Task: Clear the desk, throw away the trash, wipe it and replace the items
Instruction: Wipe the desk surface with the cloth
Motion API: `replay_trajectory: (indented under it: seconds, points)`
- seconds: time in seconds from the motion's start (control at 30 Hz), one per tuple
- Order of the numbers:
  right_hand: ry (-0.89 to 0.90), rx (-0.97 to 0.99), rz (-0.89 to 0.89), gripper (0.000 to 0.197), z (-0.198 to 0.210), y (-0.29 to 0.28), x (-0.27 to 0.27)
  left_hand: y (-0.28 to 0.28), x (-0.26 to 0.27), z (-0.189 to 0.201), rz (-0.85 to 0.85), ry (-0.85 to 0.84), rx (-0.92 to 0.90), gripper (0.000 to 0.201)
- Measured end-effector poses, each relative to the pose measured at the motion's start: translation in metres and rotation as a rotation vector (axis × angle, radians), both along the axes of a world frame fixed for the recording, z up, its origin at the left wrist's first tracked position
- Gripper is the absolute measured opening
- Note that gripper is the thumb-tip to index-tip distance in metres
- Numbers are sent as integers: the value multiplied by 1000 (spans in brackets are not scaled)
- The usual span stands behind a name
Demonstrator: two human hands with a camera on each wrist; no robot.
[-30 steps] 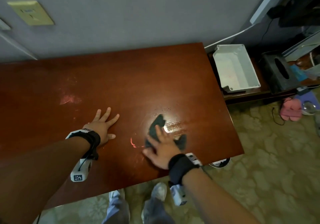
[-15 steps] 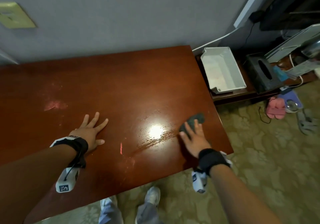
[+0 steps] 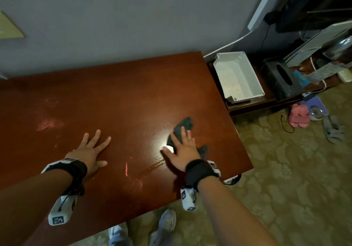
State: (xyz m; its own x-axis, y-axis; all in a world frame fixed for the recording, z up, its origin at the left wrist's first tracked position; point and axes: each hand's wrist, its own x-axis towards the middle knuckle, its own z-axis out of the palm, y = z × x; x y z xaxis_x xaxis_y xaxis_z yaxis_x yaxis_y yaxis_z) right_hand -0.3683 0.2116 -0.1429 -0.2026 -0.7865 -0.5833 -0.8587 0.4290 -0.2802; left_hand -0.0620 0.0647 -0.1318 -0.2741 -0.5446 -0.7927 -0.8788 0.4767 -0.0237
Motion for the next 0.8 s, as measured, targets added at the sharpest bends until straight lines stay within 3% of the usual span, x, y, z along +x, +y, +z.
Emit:
replay_trajectory:
  seconds: [0.1,0.23,0.53,0.7,0.8]
  points:
    - [-36,1,123,83,1,-16,25,0,-1,1,-1,-16,1,87]
    - [-32,40,170,69,5,-18,0,0,-2,0,-17,-32,0,87]
    - [4,65,-388,66,6,29,-161,0,-2,-2,-6,-27,-20,87]
    - [-69,-1,-576,74,5,39,-139,3,-5,3,7,-19,-18,85]
    - [-64,4,-416,75,5,39,-90,1,-4,6,10,-14,-5,84]
